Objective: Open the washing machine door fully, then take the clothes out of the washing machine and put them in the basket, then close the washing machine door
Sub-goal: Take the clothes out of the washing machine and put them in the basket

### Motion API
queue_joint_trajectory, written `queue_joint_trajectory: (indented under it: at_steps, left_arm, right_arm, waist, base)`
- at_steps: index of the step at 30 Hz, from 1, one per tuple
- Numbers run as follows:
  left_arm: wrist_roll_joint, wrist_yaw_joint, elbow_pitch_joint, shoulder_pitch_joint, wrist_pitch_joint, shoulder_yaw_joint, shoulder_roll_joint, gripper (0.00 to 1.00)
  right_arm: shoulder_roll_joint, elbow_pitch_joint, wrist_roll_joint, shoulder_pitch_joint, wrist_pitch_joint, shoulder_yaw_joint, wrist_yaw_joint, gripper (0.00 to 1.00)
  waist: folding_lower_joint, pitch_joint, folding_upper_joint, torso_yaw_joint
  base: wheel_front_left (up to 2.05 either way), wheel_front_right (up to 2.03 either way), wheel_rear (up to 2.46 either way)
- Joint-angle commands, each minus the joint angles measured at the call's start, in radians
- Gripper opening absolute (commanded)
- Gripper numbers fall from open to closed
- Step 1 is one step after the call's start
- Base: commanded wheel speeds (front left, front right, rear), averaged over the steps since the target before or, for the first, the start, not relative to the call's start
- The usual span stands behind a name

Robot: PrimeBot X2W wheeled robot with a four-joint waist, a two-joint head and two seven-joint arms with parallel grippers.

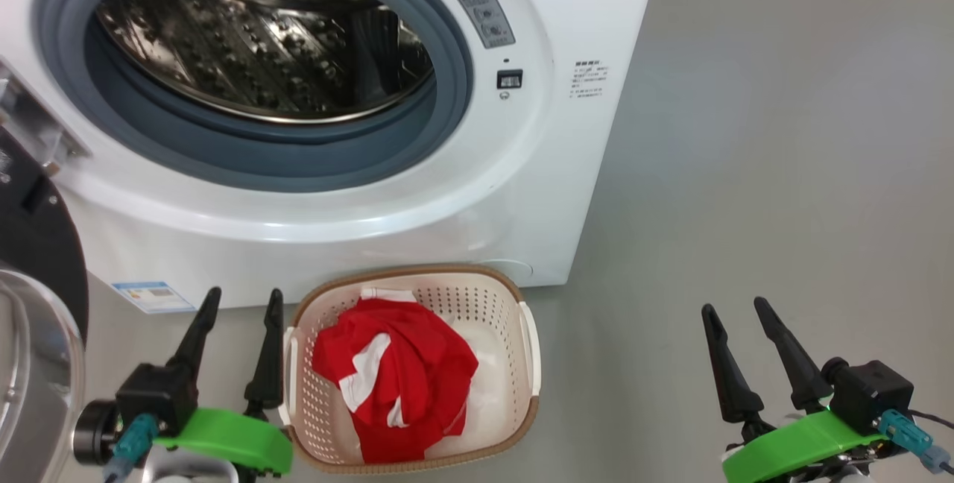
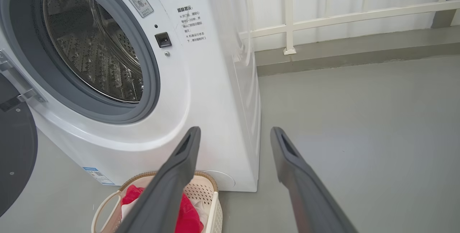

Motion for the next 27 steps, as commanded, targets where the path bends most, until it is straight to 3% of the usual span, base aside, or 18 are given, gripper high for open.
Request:
queue_joint_trajectory:
  at_steps: [1, 27]
  left_arm:
    - [0.012, -0.006, -0.035, 0.010, -0.005, 0.036, 0.014, 1.00]
    - [0.036, -0.006, -0.189, 0.201, -0.005, 0.104, 0.002, 1.00]
  right_arm:
    - [-0.014, -0.025, 0.008, 0.004, -0.006, 0.020, 0.005, 1.00]
    - [-0.023, -0.046, 0.017, 0.093, -0.006, -0.007, 0.005, 1.00]
  waist:
    - [0.0000, -0.021, 0.0000, 0.007]
    - [0.0000, -0.083, 0.0000, 0.020]
  base:
    - [0.00, 0.00, 0.00]
    - [0.00, 0.00, 0.00]
